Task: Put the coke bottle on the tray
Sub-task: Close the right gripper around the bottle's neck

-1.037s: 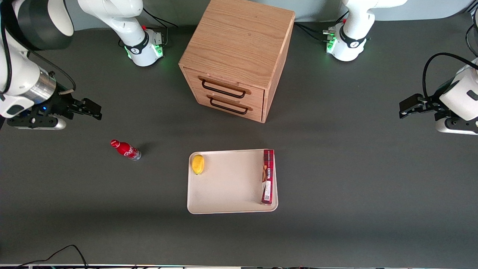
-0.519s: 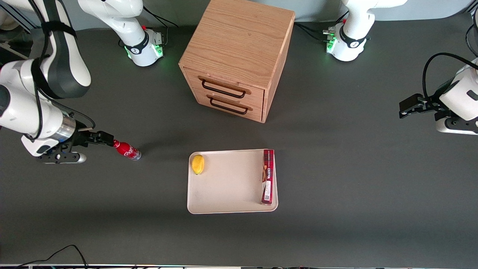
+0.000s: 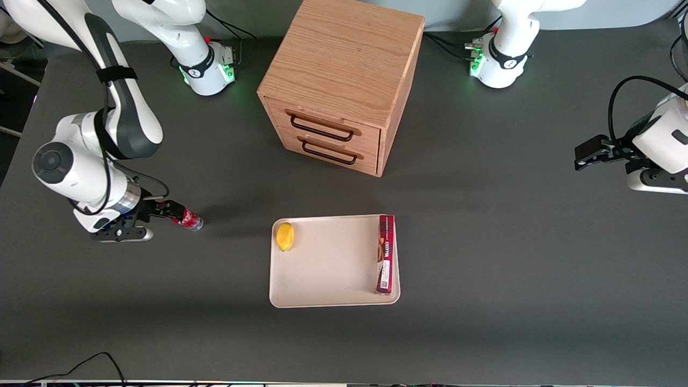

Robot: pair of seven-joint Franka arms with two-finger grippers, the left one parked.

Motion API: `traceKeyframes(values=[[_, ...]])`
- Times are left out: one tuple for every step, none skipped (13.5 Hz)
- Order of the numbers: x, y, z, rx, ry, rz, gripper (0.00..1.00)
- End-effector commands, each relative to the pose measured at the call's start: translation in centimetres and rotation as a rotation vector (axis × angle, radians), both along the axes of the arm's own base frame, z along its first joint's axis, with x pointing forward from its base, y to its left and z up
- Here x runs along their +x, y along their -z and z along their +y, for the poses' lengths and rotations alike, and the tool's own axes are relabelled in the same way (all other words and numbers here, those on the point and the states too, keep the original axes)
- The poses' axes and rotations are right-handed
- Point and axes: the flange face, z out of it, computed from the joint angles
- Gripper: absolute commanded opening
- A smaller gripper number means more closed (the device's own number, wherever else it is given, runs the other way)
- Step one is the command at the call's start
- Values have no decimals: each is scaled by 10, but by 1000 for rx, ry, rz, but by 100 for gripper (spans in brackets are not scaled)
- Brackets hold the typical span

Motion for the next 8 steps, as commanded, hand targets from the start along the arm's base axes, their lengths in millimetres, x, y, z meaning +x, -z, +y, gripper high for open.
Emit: traceKeyframes(values=[[-20, 2, -7, -38, -39, -20, 98], [-21, 3, -8, -38, -37, -19, 95], [-21, 3, -8, -38, -37, -19, 89], [-21, 4, -8, -38, -37, -16, 81], [-22, 5, -9, -39, -36, -14, 71], [-26, 4, -9, -41, -36, -14, 60], [-28, 6, -12, -41, -31, -17, 52], [-32, 6, -16, -41, -26, -23, 43]])
